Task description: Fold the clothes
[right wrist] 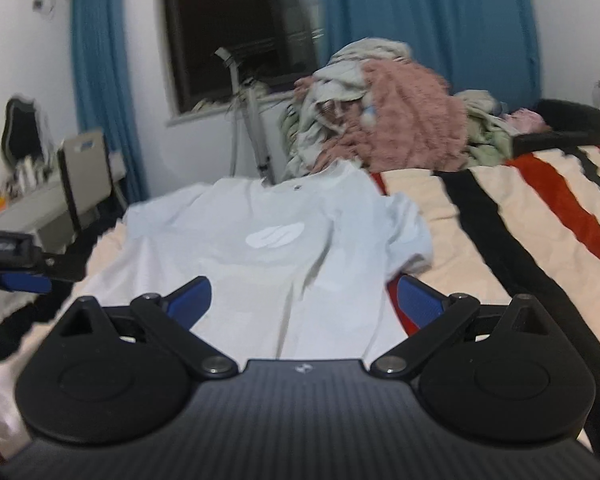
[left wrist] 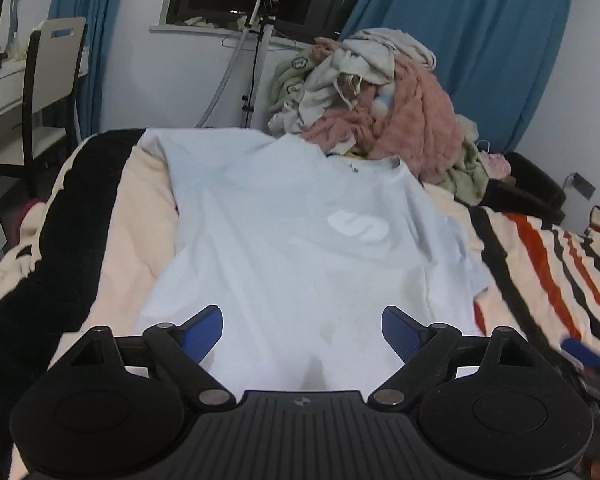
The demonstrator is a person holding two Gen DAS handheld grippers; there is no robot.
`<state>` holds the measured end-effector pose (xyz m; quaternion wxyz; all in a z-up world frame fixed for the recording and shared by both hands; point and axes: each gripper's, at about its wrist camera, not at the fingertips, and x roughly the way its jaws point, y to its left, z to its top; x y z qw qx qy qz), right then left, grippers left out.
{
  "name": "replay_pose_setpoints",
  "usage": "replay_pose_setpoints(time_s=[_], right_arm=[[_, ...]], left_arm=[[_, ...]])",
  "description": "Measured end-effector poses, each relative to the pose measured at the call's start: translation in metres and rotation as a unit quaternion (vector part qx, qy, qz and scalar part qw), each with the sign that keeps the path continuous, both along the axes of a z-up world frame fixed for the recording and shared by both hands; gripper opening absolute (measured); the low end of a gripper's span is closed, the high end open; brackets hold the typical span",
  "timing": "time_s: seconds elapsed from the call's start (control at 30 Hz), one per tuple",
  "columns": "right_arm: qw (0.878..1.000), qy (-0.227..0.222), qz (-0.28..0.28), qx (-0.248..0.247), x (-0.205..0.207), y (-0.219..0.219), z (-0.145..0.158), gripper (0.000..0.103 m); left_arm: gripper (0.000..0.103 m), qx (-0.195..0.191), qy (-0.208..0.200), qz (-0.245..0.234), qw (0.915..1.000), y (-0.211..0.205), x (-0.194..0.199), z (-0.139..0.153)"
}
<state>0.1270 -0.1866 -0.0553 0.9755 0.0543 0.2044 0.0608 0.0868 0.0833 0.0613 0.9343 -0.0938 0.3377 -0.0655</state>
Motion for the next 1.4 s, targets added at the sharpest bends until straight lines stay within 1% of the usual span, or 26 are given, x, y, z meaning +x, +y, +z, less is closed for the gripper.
replay_pose_setpoints(time_s=[0.07,0.17,0.2,0.27,0.3,0.37,0.4,0.47,0.53,0.57,0.63,0.67,0.7,0.73,0.77,0.83,0.87,0.9,0.93,1.03,1.13,1.3,1.33,1.37,1.4], right_arm=[[0.999,0.012,0.032,-0.016,0.036,0.012,-0.004,0.101],[0.996,0.029,0.081,-0.035,0.097,0.036,-0.009,0.098],[0.994,0.034,0.098,-0.039,0.119,0.046,-0.009,0.098],[0.99,0.047,0.125,-0.048,0.163,0.073,-0.01,0.097],[0.987,0.053,0.138,-0.057,0.186,0.096,-0.011,0.097],[0.982,0.065,0.159,-0.075,0.224,0.139,-0.014,0.097],[0.98,0.073,0.17,-0.08,0.245,0.164,-0.017,0.097],[0.975,0.079,0.192,-0.074,0.277,0.203,-0.022,0.097],[0.969,0.071,0.232,-0.047,0.297,0.232,-0.023,0.097],[0.964,0.066,0.254,-0.033,0.307,0.248,-0.025,0.097],[0.958,0.069,0.278,-0.035,0.321,0.275,-0.03,0.097],[0.955,0.072,0.284,-0.041,0.328,0.287,-0.033,0.095],[0.953,0.075,0.29,-0.047,0.335,0.298,-0.036,0.083],[0.95,0.078,0.297,-0.053,0.341,0.309,-0.039,0.075],[0.95,0.08,0.297,-0.056,0.346,0.315,-0.042,0.064],[0.959,0.083,0.267,-0.046,0.349,0.301,-0.044,0.052],[0.963,0.084,0.252,-0.041,0.35,0.294,-0.045,0.033],[0.967,0.085,0.237,-0.036,0.352,0.287,-0.046,0.018],[0.971,0.086,0.222,-0.031,0.353,0.28,-0.047,0.015],[0.98,0.09,0.176,-0.016,0.357,0.259,-0.05,0.012],[0.987,0.093,0.13,-0.002,0.361,0.238,-0.053,0.012],[0.993,0.099,0.056,0.024,0.366,0.202,-0.057,0.013],[0.993,0.102,0.053,0.034,0.363,0.195,-0.057,0.016],[0.993,0.102,0.05,0.04,0.359,0.189,-0.056,0.027],[0.994,0.092,0.047,0.037,0.353,0.187,-0.053,0.042]], left_arm=[[0.088,0.005,-0.013,-0.004,0.9999,0.012,-0.001,-0.007],[0.089,0.028,-0.036,-0.002,0.999,0.031,0.006,-0.021],[0.091,0.027,-0.039,0.007,0.9988,0.038,0.009,-0.027],[0.095,0.02,-0.044,0.031,0.9984,0.051,0.014,-0.039],[0.095,0.016,-0.047,0.043,0.9979,0.058,0.017,-0.045],[0.095,-0.013,-0.04,0.08,0.9959,0.068,0.026,-0.061],[0.095,-0.013,-0.039,0.085,0.9955,0.069,0.031,-0.068],[0.095,-0.001,-0.039,0.085,0.9956,0.069,0.042,-0.078],[0.095,0.011,-0.044,0.082,0.9956,0.069,0.052,-0.084],[0.095,0.01,-0.049,0.083,0.9953,0.071,0.055,-0.086],[0.095,0.005,-0.059,0.095,0.9937,0.076,0.061,-0.093],[0.095,0.002,-0.06,0.105,0.9926,0.08,0.065,-0.097],[0.094,-0.003,-0.058,0.113,0.9919,0.085,0.068,-0.1],[0.094,-0.013,-0.052,0.121,0.9912,0.09,0.072,-0.104],[0.094,-0.026,-0.047,0.125,0.9906,0.096,0.075,-0.108],[0.094,-0.058,-0.04,0.129,0.9891,0.107,0.08,-0.114],[0.094,-0.073,-0.037,0.133,0.9878,0.111,0.082,-0.116],[0.094,-0.082,-0.037,0.135,0.9867,0.114,0.082,-0.116],[0.094,-0.085,-0.041,0.136,0.9862,0.114,0.081,-0.116],[0.094,-0.087,-0.053,0.13,0.9863,0.111,0.079,-0.115],[0.094,-0.085,-0.063,0.12,0.9871,0.106,0.077,-0.114],[0.094,-0.079,-0.065,0.107,0.989,0.097,0.076,-0.11],[0.094,-0.079,-0.063,0.107,0.9892,0.095,0.076,-0.11],[0.094,-0.078,-0.061,0.107,0.9893,0.094,0.077,-0.11],[0.094,-0.079,-0.061,0.109,0.989,0.094,0.076,-0.11]])
